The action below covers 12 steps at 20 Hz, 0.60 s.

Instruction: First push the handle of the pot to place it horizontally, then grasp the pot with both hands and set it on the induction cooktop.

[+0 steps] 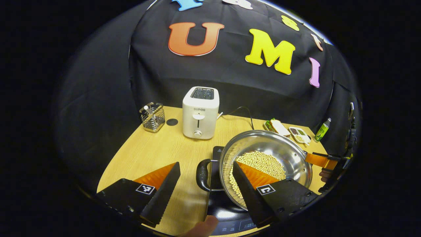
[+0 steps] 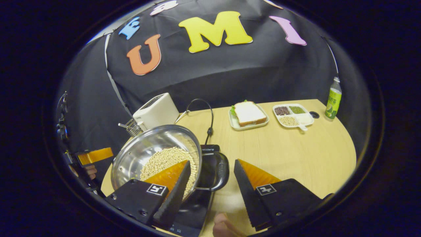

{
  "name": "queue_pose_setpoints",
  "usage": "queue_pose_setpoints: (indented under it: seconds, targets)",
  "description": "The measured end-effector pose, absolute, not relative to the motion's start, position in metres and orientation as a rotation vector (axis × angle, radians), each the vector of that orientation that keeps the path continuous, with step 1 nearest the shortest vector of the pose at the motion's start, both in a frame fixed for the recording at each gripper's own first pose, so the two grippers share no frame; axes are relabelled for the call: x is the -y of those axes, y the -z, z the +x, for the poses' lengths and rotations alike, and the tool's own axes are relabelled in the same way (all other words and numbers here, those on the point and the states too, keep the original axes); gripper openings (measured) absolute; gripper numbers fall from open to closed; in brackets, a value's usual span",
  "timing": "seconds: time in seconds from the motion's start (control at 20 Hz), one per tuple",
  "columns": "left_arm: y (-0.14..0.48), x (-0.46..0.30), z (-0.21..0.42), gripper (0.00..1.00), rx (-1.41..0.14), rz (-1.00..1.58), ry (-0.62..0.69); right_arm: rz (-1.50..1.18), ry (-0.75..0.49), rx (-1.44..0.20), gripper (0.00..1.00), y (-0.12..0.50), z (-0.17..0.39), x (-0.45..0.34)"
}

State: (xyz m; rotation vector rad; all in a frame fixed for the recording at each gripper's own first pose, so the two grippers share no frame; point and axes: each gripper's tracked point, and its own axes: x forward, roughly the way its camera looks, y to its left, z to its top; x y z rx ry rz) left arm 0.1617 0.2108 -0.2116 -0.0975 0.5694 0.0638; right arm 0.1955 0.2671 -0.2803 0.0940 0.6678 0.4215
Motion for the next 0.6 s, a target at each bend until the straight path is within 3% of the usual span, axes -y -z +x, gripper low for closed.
queue_pose_setpoints:
  seconds: [0.4,0.6]
  targets:
    - [0.134,-0.176,0.1,0.96,-0.372,-0.064,-0.097,0.072,-0.35,-0.412,0.84,0.181,0.128,-0.199]
    - [0.092,-0.144,0.056,0.96,-0.275,-0.009,-0.091,0.078,-0.35,-0.32,0.94,0.131,0.068,-0.173]
